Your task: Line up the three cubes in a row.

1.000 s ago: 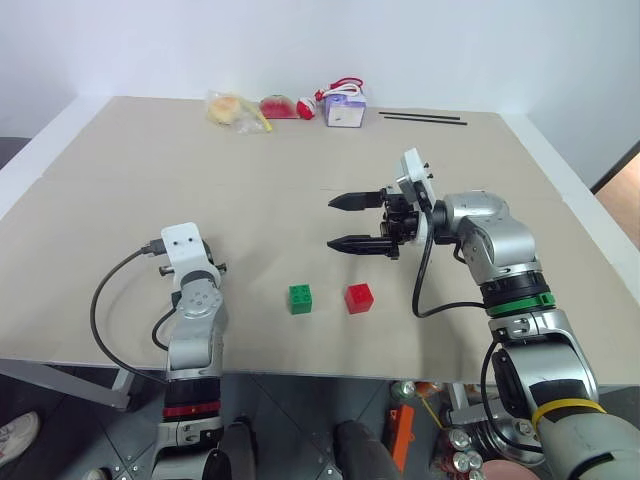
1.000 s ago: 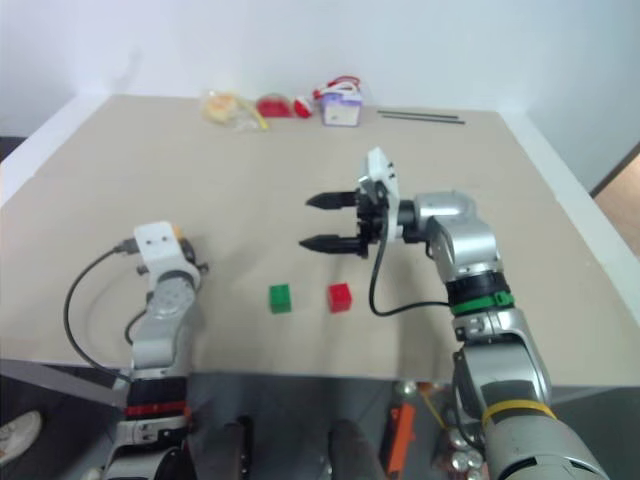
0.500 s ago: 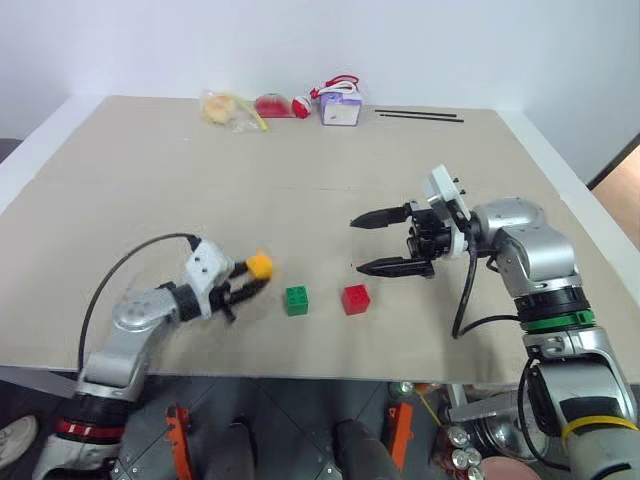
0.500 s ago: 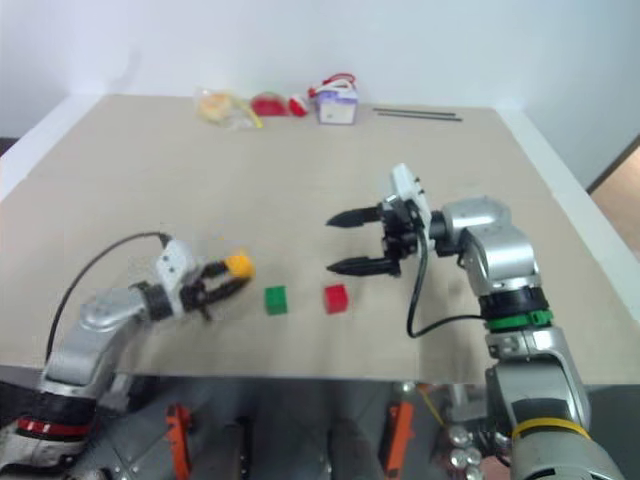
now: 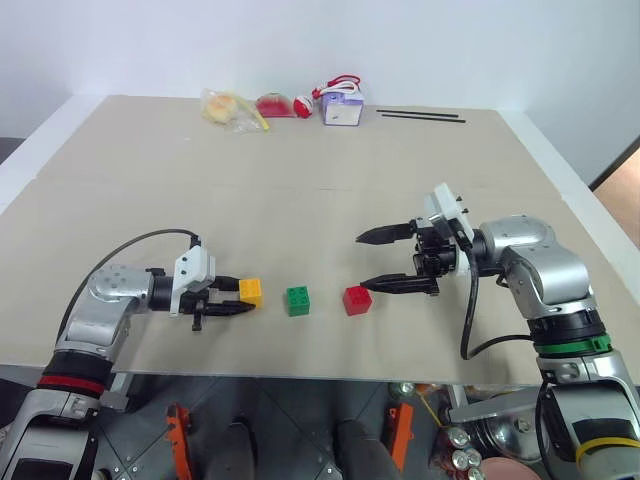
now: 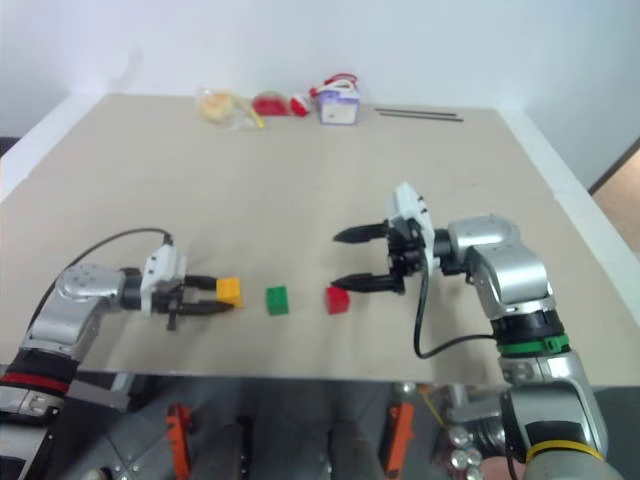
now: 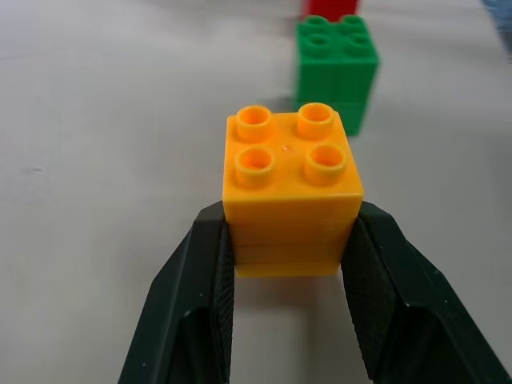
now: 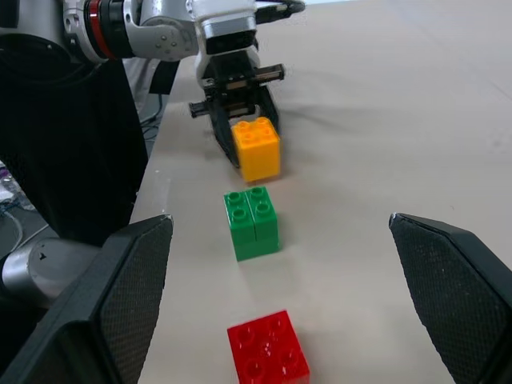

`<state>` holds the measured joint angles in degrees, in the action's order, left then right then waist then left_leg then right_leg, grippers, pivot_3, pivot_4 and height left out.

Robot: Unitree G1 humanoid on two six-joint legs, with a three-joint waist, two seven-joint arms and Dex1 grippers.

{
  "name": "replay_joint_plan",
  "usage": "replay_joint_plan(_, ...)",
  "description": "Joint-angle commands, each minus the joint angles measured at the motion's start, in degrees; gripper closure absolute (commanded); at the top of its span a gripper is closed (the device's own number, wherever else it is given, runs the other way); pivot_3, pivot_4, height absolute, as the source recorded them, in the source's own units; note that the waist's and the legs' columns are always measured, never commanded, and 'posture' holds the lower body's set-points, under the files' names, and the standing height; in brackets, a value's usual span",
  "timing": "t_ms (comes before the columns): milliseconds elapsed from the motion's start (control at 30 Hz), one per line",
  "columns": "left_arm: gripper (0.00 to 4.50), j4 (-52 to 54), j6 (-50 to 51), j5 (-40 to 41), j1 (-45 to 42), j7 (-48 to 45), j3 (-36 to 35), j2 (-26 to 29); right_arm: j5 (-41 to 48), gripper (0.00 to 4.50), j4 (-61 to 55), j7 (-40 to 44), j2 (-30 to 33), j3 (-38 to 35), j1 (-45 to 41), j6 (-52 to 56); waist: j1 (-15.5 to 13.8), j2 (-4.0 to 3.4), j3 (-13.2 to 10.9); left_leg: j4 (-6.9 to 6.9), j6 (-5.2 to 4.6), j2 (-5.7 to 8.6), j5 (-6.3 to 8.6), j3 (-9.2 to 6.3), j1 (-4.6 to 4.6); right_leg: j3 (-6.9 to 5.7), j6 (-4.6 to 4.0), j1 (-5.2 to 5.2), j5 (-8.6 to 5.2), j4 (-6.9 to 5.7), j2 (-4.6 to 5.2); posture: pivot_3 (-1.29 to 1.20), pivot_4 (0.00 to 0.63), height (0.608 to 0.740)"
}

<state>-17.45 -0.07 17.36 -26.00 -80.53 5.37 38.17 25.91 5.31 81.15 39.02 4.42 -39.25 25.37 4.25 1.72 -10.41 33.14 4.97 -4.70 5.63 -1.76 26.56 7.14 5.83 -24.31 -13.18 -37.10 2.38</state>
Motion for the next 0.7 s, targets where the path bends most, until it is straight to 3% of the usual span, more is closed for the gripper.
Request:
replay_joint_plan(33, 3.2, 0.4, -0.2, 0.3, -0.9, -2.6, -0.1, 1.3, 1.6, 0.0, -3.1, -0.5, 1.1, -2.0, 0.0, 0.6, 0.0, 0.0, 0.0, -0.01, 0.0, -0.01, 0.0, 0.0, 0.0, 0.0, 0.0, 0.0, 0.0, -0.01, -0.01, 0.0, 0.15, 0.738)
replay_joint_plan(700, 3.2, -4.3, -2.4, -0.9, 1.0, -3.6, -1.1, 4.5, 1.5, 0.0, -2.9, -0.6, 1.0, -1.0, -0.2, 0.4, 0.1, 0.0, 0.0, 0.09, -0.01, -0.05, -0.01, 0.01, -0.04, 0.0, -0.06, 0.0, 0.03, -0.1, -0.02, 0.0, 0.15, 0.738)
